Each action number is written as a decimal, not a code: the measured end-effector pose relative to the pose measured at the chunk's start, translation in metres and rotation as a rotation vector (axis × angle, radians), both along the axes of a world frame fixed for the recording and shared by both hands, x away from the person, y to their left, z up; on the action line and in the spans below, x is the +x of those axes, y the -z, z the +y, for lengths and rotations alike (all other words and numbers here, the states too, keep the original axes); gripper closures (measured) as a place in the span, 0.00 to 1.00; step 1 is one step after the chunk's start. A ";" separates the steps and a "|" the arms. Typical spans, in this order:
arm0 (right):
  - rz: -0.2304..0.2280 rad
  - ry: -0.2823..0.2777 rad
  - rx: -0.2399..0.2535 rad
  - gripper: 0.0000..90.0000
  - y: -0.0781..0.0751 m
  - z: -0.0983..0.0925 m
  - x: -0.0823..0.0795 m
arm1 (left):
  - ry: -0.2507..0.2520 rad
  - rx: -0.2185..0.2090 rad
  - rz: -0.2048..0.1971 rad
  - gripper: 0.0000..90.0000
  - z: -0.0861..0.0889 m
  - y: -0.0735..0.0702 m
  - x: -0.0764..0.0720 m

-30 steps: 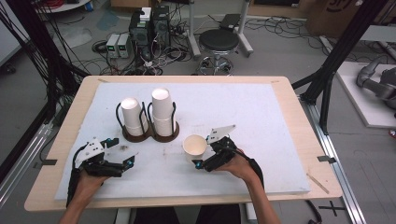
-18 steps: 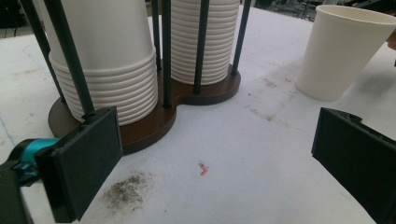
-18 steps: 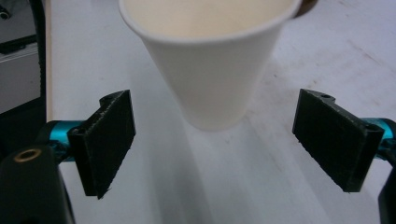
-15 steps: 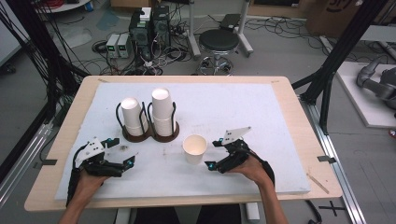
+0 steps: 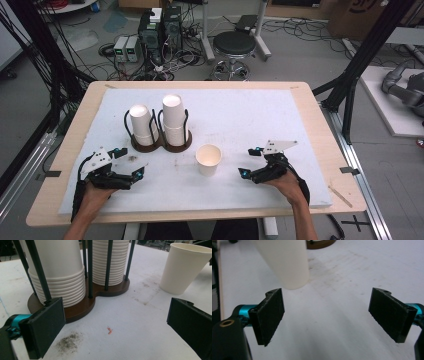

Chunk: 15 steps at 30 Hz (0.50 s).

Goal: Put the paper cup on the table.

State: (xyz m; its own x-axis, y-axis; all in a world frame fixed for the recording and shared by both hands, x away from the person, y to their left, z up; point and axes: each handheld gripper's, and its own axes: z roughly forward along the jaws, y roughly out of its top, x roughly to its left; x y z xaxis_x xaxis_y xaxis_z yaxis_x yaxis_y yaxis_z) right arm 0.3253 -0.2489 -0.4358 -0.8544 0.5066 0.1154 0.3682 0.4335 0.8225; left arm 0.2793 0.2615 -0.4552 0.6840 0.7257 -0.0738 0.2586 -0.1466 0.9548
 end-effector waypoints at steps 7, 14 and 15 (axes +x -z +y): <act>-0.028 0.091 0.066 0.15 0.002 -0.015 -0.002 | -0.010 0.008 -0.016 0.02 -0.001 0.000 -0.001; -0.118 0.228 0.100 0.15 0.004 -0.026 -0.008 | -0.023 0.001 -0.016 0.02 0.000 0.000 -0.002; -0.116 0.240 0.103 0.15 0.005 -0.027 -0.009 | -0.026 -0.007 -0.014 0.02 0.000 0.000 -0.002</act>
State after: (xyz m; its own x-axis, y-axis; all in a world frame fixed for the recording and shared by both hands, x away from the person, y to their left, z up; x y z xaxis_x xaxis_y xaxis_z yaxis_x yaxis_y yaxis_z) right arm 0.3168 -0.2759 -0.4407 -0.7220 0.6866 0.0856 0.3513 0.2572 0.9002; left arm 0.2777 0.2617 -0.4554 0.6660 0.7427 -0.0694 0.2488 -0.1335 0.9593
